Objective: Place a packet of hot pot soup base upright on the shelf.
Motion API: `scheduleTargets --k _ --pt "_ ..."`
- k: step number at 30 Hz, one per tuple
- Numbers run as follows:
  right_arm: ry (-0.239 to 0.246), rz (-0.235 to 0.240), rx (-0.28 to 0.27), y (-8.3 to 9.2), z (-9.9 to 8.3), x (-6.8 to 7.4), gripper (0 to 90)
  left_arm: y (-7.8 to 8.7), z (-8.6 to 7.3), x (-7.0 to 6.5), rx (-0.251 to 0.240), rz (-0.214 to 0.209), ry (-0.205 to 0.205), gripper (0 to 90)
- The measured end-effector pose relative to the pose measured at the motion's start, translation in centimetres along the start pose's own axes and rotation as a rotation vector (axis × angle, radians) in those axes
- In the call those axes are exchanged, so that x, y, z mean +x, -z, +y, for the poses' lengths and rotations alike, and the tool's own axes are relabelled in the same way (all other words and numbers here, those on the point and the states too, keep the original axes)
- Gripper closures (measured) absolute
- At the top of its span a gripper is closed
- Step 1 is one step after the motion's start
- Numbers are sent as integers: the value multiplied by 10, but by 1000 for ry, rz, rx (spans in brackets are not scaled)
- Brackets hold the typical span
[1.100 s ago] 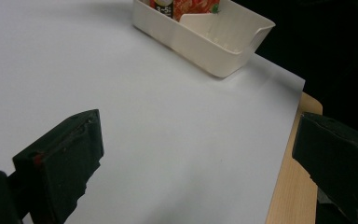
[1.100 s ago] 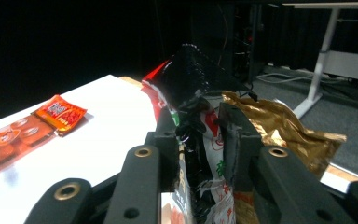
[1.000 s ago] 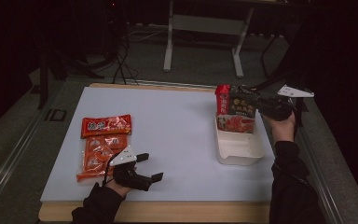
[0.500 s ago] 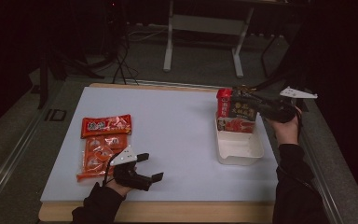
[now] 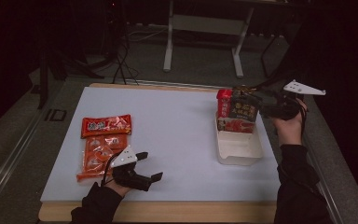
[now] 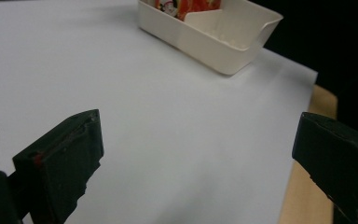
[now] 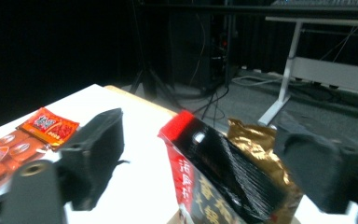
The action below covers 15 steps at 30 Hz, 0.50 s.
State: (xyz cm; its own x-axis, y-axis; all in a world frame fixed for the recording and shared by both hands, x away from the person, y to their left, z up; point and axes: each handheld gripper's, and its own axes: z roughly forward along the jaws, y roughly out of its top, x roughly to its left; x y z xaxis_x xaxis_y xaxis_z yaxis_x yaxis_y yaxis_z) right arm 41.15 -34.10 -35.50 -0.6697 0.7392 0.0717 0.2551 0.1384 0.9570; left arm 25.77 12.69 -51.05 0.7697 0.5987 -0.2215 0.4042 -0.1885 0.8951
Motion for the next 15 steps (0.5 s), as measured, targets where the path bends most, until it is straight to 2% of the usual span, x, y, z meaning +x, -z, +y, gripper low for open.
scheduleTargets --k 1,4,5,6,7,10,13,15 --pt "-4 4 -4 1 1 3 132 0 0 0 -5 4 -16 23" --pt "1 17 -20 3 2 10 115 2 2 -2 -18 18 -23 35" --pt "13 27 -27 6 2 21 110 4 5 -2 -25 15 -10 53" --pt "16 36 -29 7 1 23 110 5 6 -2 -27 17 -6 53" --pt "19 39 -31 7 1 26 113 7 8 -3 -16 4 15 53" --pt "55 58 -40 11 0 36 138 10 11 -2 3 -11 49 52" --pt "68 81 -44 13 -3 44 151 13 14 0 33 -29 63 53" --pt "75 96 -35 14 -6 49 153 16 16 0 30 -35 57 53"
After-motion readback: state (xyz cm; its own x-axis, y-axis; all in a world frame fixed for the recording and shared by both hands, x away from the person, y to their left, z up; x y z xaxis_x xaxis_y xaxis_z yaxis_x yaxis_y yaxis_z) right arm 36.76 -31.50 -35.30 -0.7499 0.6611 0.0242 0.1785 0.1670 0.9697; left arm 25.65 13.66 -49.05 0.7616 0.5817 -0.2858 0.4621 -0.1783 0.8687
